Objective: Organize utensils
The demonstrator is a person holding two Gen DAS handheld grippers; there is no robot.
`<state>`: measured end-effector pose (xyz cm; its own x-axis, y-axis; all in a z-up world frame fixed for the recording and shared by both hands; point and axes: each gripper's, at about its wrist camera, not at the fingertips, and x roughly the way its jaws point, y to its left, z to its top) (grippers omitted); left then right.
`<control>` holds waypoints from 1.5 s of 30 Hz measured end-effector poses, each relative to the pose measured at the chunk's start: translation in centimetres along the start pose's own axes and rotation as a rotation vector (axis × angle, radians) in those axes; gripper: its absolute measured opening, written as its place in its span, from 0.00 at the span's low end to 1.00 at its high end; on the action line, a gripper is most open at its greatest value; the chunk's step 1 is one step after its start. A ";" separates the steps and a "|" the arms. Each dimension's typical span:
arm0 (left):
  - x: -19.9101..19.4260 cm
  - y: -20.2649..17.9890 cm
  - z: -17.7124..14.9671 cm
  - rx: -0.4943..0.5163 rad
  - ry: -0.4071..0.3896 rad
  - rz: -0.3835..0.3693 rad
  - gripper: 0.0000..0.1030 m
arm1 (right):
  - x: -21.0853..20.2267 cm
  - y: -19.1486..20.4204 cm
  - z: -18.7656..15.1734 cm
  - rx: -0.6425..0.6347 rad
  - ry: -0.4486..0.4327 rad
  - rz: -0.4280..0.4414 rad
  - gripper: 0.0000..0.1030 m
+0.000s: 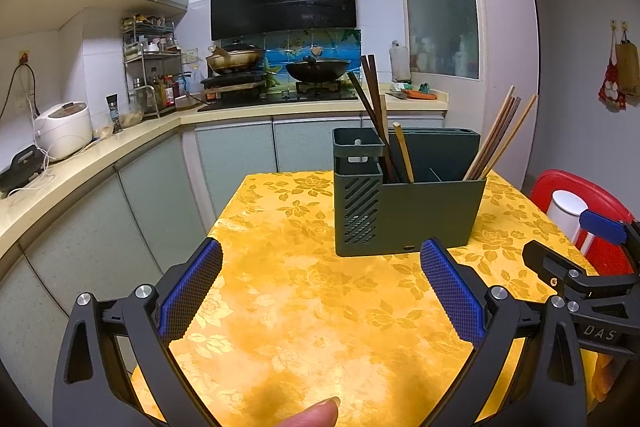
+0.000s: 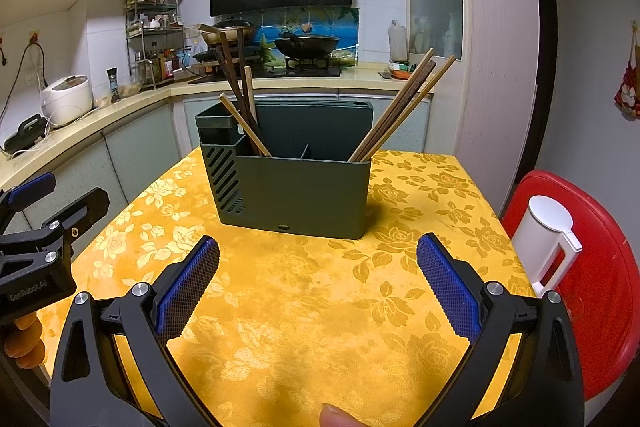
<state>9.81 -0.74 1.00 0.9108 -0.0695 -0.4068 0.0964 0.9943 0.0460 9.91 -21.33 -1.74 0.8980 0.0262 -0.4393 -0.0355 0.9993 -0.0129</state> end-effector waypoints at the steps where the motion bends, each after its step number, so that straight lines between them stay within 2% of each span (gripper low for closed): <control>1: 0.0 0.0 0.0 0.003 0.002 0.004 0.93 | 0.1 0.0 0.1 0.001 0.000 0.001 0.93; 8: 0.4 0.2 0.0 -0.010 0.023 -0.004 0.93 | 0.2 -0.2 -0.2 -0.004 0.003 0.001 0.93; 14: 0.4 0.4 0.0 -0.020 0.023 -0.043 0.93 | 0.2 -0.2 -0.3 -0.007 0.005 -0.002 0.93; 23: 0.7 0.1 -0.1 -0.001 0.024 -0.001 0.93 | 0.6 0.0 -0.4 -0.014 0.012 -0.002 0.93; 34: 0.9 0.2 -0.2 -0.005 0.032 -0.012 0.93 | 0.9 0.4 -0.5 -0.028 0.026 0.002 0.93; 38: 0.6 0.3 -0.2 -0.011 0.002 0.008 0.93 | 0.9 0.4 -0.5 -0.028 0.027 0.000 0.93; 45: 1.0 0.8 -0.1 -0.033 0.004 0.022 0.93 | 0.9 0.4 -0.5 -0.028 0.030 -0.001 0.93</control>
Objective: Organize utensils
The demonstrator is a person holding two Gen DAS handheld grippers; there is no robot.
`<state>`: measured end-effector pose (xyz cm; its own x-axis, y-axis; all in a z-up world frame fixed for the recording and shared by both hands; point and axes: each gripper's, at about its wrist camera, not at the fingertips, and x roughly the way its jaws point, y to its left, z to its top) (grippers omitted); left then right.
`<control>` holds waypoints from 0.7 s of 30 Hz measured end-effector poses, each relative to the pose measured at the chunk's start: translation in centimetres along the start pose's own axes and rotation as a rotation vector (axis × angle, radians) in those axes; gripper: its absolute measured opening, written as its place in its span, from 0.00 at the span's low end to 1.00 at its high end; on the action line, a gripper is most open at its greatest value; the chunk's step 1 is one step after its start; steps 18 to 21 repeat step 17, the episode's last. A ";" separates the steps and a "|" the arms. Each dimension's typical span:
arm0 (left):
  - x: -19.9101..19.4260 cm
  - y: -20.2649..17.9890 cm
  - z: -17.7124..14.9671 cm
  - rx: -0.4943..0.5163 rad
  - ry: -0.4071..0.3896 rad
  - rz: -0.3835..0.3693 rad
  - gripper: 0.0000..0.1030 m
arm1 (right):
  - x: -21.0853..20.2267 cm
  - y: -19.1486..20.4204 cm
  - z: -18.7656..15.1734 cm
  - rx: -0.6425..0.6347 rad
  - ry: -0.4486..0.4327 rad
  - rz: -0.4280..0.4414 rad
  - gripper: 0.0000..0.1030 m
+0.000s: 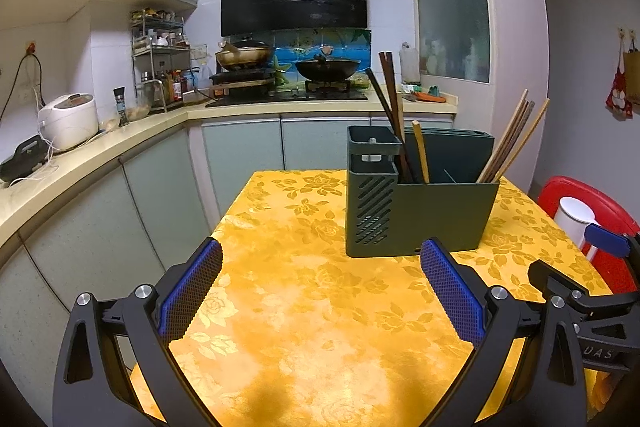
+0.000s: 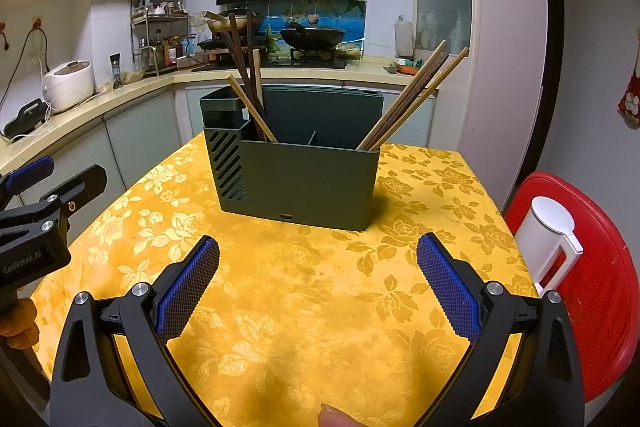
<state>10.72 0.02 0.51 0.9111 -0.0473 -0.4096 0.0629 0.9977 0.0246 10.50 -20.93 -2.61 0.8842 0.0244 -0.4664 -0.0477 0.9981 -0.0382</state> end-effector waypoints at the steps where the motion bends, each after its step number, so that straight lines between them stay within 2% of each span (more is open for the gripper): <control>1: 0.1 0.1 0.0 -0.004 0.004 0.003 0.93 | 0.0 0.0 0.0 0.000 -0.001 0.000 0.93; 12: 0.6 0.3 0.0 -0.016 0.052 -0.005 0.93 | 0.1 0.1 0.1 -0.002 -0.001 0.001 0.93; 21: 0.8 0.2 -0.2 -0.013 0.063 -0.003 0.93 | 0.1 0.1 0.0 -0.001 0.001 0.001 0.93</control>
